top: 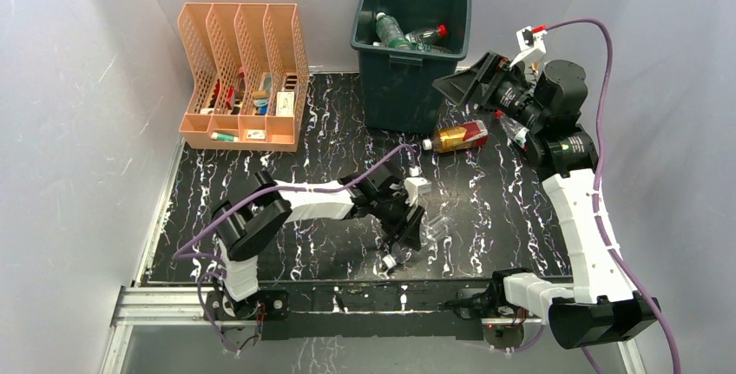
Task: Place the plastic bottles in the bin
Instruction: Pick up the plastic bottle at the center of the board.
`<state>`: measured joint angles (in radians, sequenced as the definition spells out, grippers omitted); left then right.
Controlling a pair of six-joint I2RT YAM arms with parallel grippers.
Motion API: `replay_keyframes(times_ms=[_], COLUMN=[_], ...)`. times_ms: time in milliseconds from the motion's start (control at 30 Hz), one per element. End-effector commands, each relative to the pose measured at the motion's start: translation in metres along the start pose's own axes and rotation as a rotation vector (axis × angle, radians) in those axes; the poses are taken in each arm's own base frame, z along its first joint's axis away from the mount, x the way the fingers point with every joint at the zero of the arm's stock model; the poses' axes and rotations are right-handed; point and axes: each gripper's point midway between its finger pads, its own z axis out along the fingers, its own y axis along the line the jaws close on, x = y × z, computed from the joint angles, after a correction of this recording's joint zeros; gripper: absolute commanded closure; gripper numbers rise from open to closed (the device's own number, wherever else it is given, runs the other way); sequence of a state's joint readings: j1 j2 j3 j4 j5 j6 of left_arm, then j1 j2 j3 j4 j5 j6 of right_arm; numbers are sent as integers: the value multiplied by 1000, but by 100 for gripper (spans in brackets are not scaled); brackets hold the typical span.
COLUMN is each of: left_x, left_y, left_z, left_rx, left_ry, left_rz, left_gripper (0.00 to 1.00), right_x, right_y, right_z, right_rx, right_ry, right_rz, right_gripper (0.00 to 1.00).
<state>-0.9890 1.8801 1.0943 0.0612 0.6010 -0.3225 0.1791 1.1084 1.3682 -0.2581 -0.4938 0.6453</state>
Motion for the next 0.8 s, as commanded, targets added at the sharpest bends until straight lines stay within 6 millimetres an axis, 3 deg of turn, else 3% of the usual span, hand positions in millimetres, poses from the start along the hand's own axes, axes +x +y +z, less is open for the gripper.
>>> replay_keyframes(times_ms=[0,367,767], left_x=[0,-12,-27], left_y=[8,36,41], left_z=[-29,-79,-109], left_rx=[-71,-188,-231], left_ry=[-56,-173,-265], left_rz=[-24,-84,-131], left_gripper=[54,52,51], right_x=[2,35,66], right_y=[-1,-34,-60], right_z=[4,8,10], right_rx=[-22,61,117], right_ry=[0,81,143], right_rz=[-5,45,85], right_gripper=[2,3,3])
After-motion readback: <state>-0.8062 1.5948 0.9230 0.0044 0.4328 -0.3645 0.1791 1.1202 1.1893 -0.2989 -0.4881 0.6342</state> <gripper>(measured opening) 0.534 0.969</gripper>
